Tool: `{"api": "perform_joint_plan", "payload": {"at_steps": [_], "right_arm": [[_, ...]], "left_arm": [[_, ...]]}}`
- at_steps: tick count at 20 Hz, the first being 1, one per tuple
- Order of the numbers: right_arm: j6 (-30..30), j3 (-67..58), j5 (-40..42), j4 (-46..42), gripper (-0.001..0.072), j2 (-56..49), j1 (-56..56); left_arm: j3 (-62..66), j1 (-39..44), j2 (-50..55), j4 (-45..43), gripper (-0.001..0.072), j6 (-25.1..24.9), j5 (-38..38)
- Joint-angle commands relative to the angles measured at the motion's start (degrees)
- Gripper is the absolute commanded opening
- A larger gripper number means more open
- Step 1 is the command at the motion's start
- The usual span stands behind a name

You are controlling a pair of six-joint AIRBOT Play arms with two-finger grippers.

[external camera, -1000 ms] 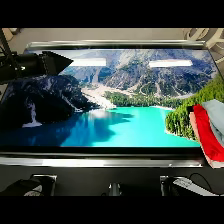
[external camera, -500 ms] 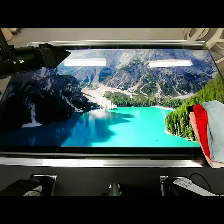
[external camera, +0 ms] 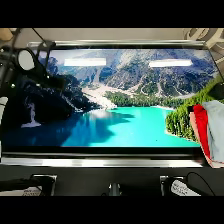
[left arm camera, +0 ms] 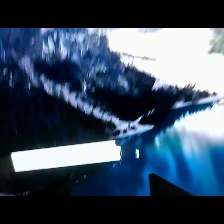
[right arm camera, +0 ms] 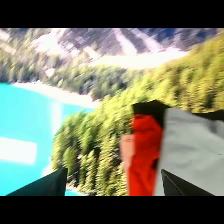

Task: Fold the shirts.

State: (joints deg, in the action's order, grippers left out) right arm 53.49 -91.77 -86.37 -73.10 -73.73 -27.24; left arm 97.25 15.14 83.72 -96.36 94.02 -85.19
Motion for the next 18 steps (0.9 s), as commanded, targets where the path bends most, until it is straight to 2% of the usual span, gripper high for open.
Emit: {"api": "perform_joint_plan", "payload": {"at_steps": [1,3,4,18], "right_arm": [[1.1,9.3,-4.9,-2.6,0.0614,0.7,13.2],[1.2,11.9,-3.6,-3.1,0.0617,0.6,16.6],[1.1,12.1,-3.4,-3.5,0.0617,0.6,17.6],[1.1,12.1,-2.4,-4.1,0.0616,0.6,18.2]], "left_arm": [[-13.7,-1.1,-4.5,-0.2,0.0578,2.1,0.9],[-18.3,-1.0,-9.0,0.2,0.0578,4.7,7.4],[-18.5,-1.1,-9.6,0.2,0.0578,5.0,7.9],[-18.5,-1.0,-9.5,-0.2,0.0578,5.0,7.9]]}}
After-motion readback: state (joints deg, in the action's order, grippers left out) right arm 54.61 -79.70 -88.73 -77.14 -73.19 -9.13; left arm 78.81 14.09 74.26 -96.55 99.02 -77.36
